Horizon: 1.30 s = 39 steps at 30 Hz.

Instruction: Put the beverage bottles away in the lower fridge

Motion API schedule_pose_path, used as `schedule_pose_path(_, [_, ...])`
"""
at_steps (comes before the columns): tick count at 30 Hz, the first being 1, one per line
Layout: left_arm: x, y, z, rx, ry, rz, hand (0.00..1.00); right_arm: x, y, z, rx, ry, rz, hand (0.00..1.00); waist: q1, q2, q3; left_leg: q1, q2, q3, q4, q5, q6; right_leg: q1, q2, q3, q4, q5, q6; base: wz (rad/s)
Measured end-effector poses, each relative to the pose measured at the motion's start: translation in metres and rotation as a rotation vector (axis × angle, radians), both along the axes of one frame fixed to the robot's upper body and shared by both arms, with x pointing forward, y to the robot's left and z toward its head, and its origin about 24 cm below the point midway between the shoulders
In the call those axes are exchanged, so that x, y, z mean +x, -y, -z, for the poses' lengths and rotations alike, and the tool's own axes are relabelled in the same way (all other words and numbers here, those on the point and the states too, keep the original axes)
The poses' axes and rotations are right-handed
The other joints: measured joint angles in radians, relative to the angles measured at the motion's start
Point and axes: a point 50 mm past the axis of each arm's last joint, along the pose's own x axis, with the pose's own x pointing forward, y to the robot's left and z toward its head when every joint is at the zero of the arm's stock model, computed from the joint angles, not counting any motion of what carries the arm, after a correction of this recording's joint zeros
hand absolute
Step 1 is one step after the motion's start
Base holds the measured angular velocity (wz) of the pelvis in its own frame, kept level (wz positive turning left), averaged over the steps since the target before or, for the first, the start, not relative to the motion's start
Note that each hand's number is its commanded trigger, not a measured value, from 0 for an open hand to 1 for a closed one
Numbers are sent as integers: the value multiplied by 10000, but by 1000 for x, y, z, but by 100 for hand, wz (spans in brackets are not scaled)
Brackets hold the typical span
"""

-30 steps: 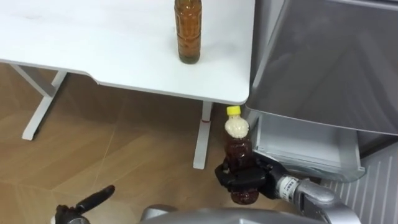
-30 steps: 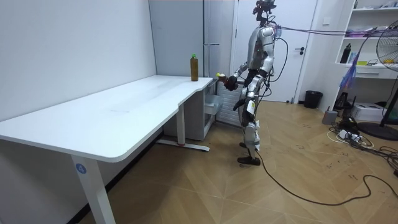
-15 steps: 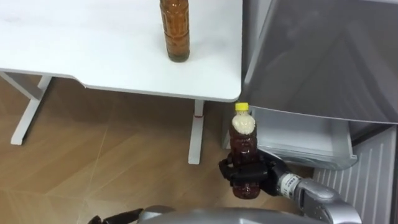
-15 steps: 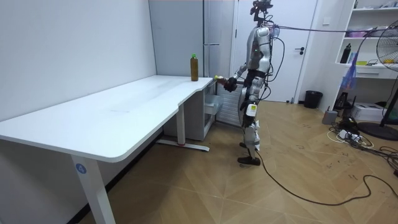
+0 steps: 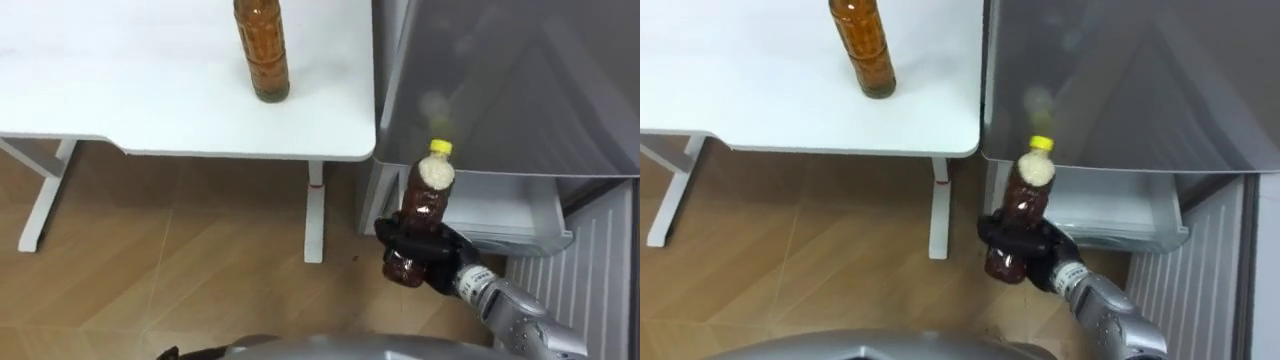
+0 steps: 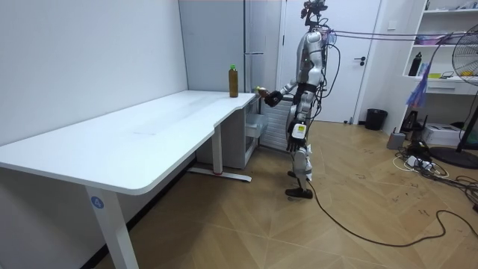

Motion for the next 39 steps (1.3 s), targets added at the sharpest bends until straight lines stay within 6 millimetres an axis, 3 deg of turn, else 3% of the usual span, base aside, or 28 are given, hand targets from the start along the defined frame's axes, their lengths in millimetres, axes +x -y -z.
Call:
schedule_pose_path(9, [-7,0,0,267,-273,-115,0,0,16,2,-291,-775,2341,100,-211,11,-9,152,0,130,-15,0,0,7,3,137,0,-3,5,-4])
schedule_pose_path(20, [-9,4,1,274,-386,-222,0,-5,17,8,1437,-1876,5336,100,-225,-29,-41,178,1,194,-19,1,0,64,7,223,40,-8,11,-2])
schedule_pose_path(26, [-16,5,1,247,-527,-241,0,-11,25,13,2301,-2365,6967,100,-119,-93,2,179,0,191,3,1,0,119,6,234,22,-12,17,0])
schedule_pose_path(39, [-30,3,0,218,-1335,779,0,-10,32,12,3076,-2632,8274,100,-54,-41,-28,135,-35,145,151,1,1,9,-37,192,169,-56,33,0])
